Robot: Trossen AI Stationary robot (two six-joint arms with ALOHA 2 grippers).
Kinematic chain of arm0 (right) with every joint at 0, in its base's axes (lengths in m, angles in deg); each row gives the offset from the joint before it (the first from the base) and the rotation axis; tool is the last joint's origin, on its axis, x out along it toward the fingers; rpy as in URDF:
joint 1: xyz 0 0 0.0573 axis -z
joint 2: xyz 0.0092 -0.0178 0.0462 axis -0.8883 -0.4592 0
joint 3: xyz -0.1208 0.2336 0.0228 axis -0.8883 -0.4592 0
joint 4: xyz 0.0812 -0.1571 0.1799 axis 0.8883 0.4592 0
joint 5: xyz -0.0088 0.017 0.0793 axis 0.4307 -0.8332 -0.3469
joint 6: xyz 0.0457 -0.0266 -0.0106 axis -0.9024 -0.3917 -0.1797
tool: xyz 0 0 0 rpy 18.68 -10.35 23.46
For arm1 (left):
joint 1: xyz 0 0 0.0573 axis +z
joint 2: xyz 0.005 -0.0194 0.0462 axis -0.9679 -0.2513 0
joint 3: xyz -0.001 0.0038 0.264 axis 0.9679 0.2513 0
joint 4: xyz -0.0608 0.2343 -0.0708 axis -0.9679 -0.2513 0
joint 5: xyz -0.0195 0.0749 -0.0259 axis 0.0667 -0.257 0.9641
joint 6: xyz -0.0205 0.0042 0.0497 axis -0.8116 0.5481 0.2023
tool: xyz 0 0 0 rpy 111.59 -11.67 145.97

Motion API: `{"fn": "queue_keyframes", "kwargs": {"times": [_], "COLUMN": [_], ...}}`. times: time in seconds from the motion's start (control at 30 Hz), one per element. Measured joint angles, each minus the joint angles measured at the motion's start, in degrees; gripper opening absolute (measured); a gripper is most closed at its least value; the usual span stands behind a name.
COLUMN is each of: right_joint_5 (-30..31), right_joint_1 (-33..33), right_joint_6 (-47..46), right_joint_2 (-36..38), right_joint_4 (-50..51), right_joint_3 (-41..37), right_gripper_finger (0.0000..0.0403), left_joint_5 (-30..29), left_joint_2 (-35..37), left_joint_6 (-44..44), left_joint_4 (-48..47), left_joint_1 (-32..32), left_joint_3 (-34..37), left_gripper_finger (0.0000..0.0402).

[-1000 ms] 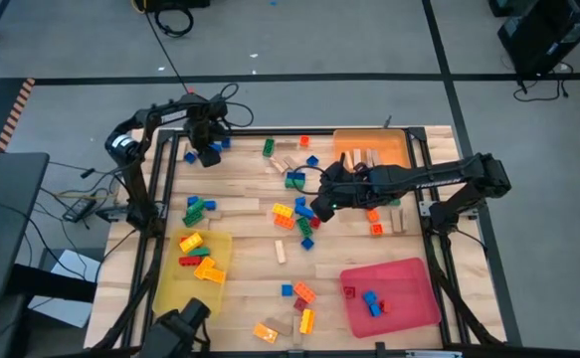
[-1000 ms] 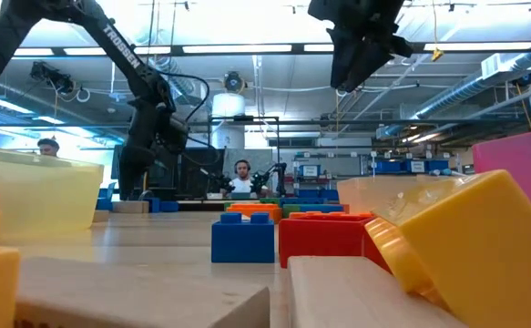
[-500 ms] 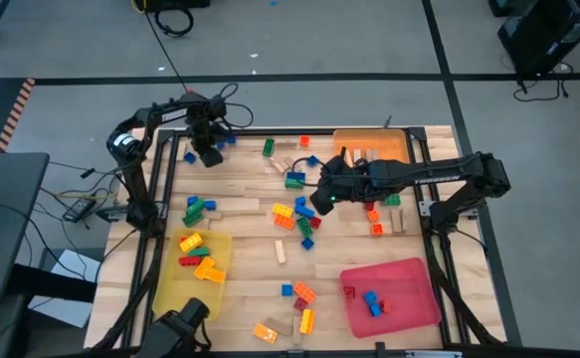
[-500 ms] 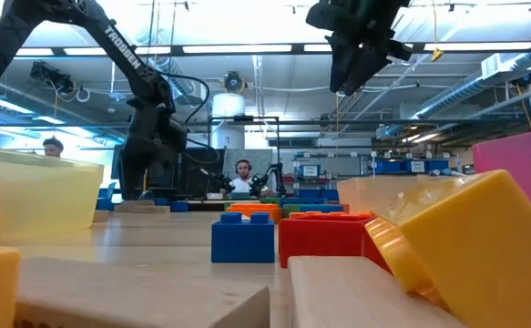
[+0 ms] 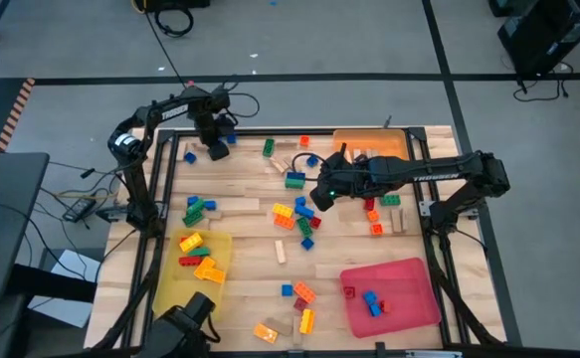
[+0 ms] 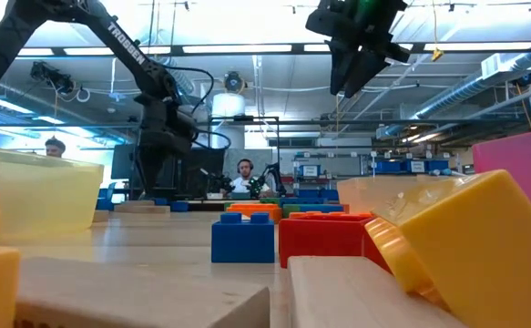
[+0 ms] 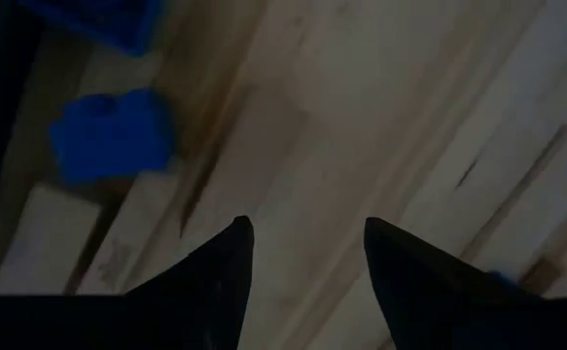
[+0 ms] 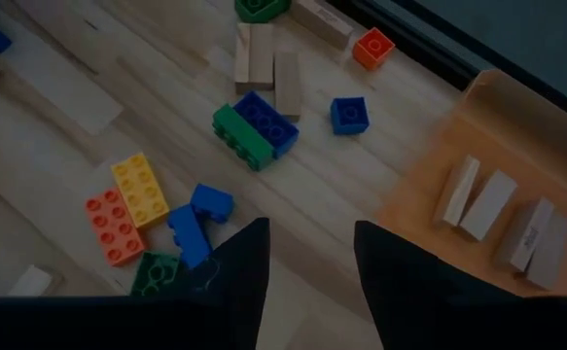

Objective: Sort blocks by size
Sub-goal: Put the brown block into the orange bin

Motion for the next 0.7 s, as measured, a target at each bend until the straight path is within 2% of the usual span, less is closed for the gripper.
{"fn": "queue_keyframes", "kwargs": {"times": [0.2,0.3,0.5,0.7], "right_joint_5": [0.0,0.0,0.0,0.0], "right_joint_1": [0.02,0.04,0.04,0.04], "right_joint_6": [0.05,0.05,0.05,0.03], "right_joint_2": [0.0,0.0,0.0,0.0], "right_joint_4": [0.02,0.0,-0.02,-0.03], "right_joint_3": [0.0,0.0,0.0,0.0], "right_gripper_finger": [0.0166,0.0166,0.0165,0.0165], "left_joint_5": [-0.14,-0.59,-2.14,-8.45], "left_joint_2": [-0.69,-0.69,-0.67,-0.67], "left_joint_6": [10.71,13.18,13.57,13.59], "left_joint_4": [1.68,3.95,6.53,11.31], "left_joint_1": [-1.55,-2.41,-3.75,-4.97], "left_joint_3": [0.07,0.05,1.2,4.46], "left_gripper_finger": [0.0204,0.0204,0.0204,0.0204]}}
